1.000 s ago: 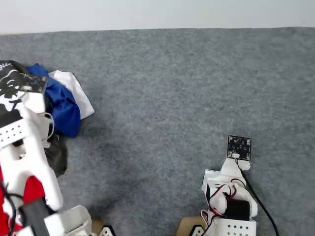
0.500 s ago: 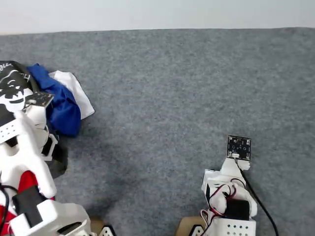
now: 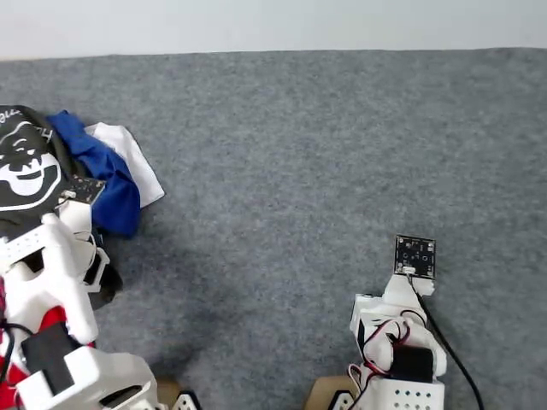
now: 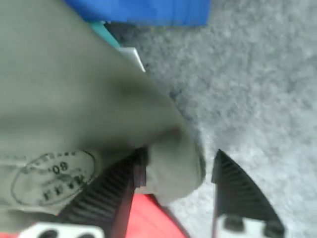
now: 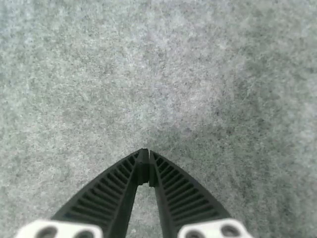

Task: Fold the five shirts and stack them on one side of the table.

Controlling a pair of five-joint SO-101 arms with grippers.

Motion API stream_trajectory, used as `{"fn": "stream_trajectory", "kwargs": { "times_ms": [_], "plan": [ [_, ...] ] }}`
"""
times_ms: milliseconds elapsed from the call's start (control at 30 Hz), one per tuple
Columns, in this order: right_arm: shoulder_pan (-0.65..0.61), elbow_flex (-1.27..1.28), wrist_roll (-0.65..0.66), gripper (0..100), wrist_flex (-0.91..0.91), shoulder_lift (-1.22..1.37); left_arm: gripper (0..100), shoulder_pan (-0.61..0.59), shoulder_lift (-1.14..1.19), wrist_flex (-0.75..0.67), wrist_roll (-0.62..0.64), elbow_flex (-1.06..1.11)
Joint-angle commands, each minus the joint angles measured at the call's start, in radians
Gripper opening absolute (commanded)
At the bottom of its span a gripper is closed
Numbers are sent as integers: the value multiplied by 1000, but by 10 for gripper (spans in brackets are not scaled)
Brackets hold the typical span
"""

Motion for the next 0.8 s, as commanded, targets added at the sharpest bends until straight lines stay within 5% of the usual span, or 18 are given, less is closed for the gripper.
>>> {"fn": "stream_trajectory", "kwargs": {
  "times_ms": [0, 333, 767],
  "plan": [
    [-4, 17, -6, 10, 7, -10, 174, -5, -5, -60, 17, 8],
    [-4, 17, -6, 10, 7, -10, 8, 60, -9, -61, 18, 39],
    [-4, 17, -6, 10, 7, -10, 2, 368, -420, 448, 245, -344]
  ]
}}
